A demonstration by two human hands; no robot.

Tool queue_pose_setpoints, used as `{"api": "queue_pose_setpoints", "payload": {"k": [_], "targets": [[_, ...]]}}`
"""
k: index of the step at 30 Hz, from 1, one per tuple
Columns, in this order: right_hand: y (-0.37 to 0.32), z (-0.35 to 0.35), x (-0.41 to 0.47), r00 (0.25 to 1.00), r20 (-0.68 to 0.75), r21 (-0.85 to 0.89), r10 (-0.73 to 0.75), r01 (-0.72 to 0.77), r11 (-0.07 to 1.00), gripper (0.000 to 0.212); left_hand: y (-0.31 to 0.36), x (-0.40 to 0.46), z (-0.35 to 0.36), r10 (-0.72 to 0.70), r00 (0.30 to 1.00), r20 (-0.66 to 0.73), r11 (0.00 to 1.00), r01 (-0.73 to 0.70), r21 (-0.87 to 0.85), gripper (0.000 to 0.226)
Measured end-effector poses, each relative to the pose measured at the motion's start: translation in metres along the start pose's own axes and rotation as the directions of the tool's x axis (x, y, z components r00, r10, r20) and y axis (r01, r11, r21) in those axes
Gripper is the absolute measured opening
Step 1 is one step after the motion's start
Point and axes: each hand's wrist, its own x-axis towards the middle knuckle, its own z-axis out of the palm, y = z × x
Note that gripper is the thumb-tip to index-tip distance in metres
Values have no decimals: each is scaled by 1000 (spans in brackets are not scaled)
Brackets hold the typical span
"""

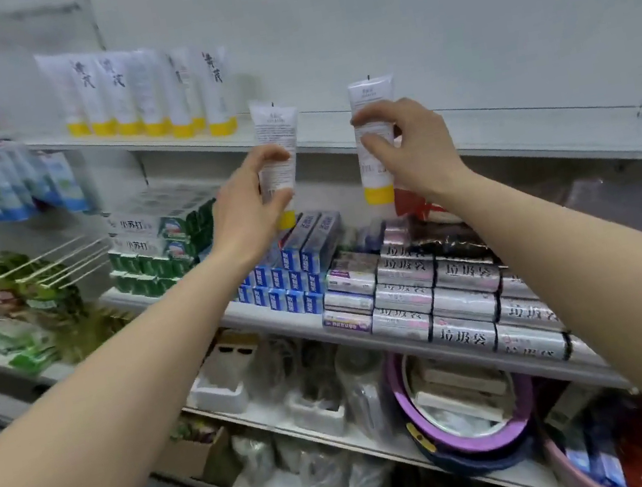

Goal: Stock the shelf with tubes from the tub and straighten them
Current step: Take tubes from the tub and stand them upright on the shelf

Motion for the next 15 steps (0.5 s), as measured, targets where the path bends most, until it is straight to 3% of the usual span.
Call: {"api": "queue_pose_setpoints", "payload": {"k": [10, 15], "targets": [[23, 38, 143, 997, -32, 68, -65, 67, 995, 32, -23, 125, -6, 26, 977, -214, 996, -8, 84, 36], [33, 70, 190, 992, 96, 13, -84, 83, 996, 42, -44, 166, 7, 0, 966, -258, 991, 34, 128, 36]]}}
